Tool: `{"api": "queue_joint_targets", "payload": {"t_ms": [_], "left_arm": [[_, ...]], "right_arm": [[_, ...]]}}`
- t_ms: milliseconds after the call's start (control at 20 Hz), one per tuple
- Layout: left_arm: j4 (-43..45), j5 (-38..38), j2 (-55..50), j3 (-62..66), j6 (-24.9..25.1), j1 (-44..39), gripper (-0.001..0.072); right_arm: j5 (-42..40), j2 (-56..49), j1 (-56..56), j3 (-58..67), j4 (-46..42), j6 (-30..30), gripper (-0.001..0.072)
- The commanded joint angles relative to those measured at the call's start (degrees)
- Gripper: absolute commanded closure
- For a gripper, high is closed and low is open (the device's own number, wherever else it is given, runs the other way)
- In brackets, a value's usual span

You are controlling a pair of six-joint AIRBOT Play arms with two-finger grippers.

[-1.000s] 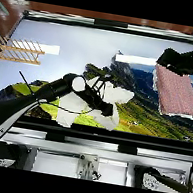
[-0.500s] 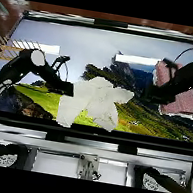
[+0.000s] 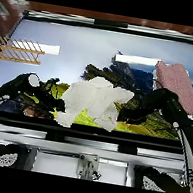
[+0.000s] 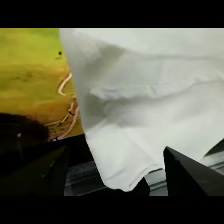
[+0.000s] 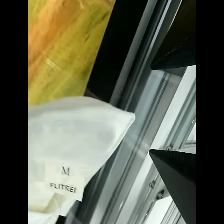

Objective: Fold the shirts.

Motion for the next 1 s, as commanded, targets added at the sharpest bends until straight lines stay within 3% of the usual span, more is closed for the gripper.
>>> {"api": "queue_joint_targets", "payload": {"t_ms": [0, 100, 150, 200, 300, 500, 550, 750, 950], "left_arm": [[-3.19, 5.33, -2.01, -1.77, 1.36, 0.24, 0.0006], [-7.52, 6.43, -3.45, -1.75, 4.09, 0.24, 0.0205], [-9.14, 6.78, -3.78, -1.73, 5.01, 0.24, 0.0413], [-9.99, 7.02, -3.85, -1.68, 5.46, 0.24, 0.0549], [-11.41, 6.93, -3.56, -1.62, 8.22, 0.24, 0.0674], [-11.47, 6.95, -2.23, 0.11, 10.16, 0.26, 0.0674], [-11.45, 6.95, -1.68, 1.16, 10.14, 0.26, 0.0674], [-11.37, 6.84, 0.61, 8.66, 10.73, 0.76, 0.0674], [-11.15, 3.37, 3.78, 23.80, 13.22, 2.10, 0.0674]], "right_arm": [[2.56, -2.25, 5.07, -1.70, 1.18, -0.22, 0.0084], [2.95, -4.70, 6.80, -1.70, 1.20, -0.24, 0.0084], [3.30, -5.62, 7.39, -1.70, 1.14, -0.28, 0.0084], [3.98, -6.27, 7.41, -1.70, 1.29, -0.28, 0.0083], [6.56, -7.04, 7.39, -1.70, 1.44, -0.33, 0.0084], [9.97, -8.04, 7.41, -1.70, 4.94, -1.81, 0.0086], [9.75, -8.57, 7.58, -1.70, 6.19, -3.26, 0.0157], [7.43, -9.11, 11.87, -0.90, 6.47, -7.34, 0.0654], [-1.40, -3.76, 10.21, 9.84, 0.09, -6.88, 0.0653]]}}
